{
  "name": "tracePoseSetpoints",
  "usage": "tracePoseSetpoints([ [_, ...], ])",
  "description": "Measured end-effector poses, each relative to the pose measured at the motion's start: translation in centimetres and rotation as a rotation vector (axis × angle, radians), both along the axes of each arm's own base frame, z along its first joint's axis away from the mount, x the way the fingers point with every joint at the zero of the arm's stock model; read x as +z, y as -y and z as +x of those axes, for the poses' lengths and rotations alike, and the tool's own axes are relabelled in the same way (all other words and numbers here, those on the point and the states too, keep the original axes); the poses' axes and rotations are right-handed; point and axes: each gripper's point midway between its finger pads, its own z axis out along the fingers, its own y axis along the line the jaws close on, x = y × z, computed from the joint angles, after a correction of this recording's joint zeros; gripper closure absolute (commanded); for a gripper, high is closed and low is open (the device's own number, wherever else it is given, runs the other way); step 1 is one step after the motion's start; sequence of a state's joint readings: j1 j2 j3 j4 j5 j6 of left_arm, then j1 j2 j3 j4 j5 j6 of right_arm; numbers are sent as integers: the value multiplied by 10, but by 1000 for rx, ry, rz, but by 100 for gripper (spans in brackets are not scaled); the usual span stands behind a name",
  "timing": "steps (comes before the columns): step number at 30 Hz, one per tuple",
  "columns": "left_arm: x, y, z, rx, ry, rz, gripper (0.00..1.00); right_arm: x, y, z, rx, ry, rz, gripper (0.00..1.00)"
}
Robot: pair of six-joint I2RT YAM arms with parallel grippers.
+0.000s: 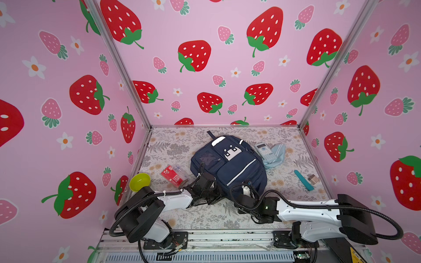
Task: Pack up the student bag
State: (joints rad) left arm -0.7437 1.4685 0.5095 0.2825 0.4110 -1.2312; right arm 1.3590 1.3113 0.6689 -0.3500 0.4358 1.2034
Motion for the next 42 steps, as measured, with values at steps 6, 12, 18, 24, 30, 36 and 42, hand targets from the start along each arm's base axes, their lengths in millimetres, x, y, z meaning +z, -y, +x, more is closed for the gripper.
tracePoseSetpoints([
  [6, 16, 7, 8, -14, 42, -20, 100, 15, -4, 6, -26, 24, -9, 54],
  [12, 26, 8, 9, -24, 67, -28, 100, 22, -13, 10, -29, 31, -18, 56],
  [18, 28, 9, 10, -30, 75, -28, 100, 12, -11, 15, -79, 27, -126, 63],
  [24, 33, 11, 11, -45, 87, -28, 100, 11, -3, 20, -116, 25, -176, 75],
  [30, 37, 12, 11, -56, 105, -27, 100, 10, 0, 19, -119, 22, -187, 92],
  [36, 38, 11, 13, -61, 106, -14, 100, 11, 3, 18, -116, 22, -199, 100],
  [42, 38, -3, 21, -45, 101, 31, 100, 19, 3, 17, -76, 27, -189, 100],
])
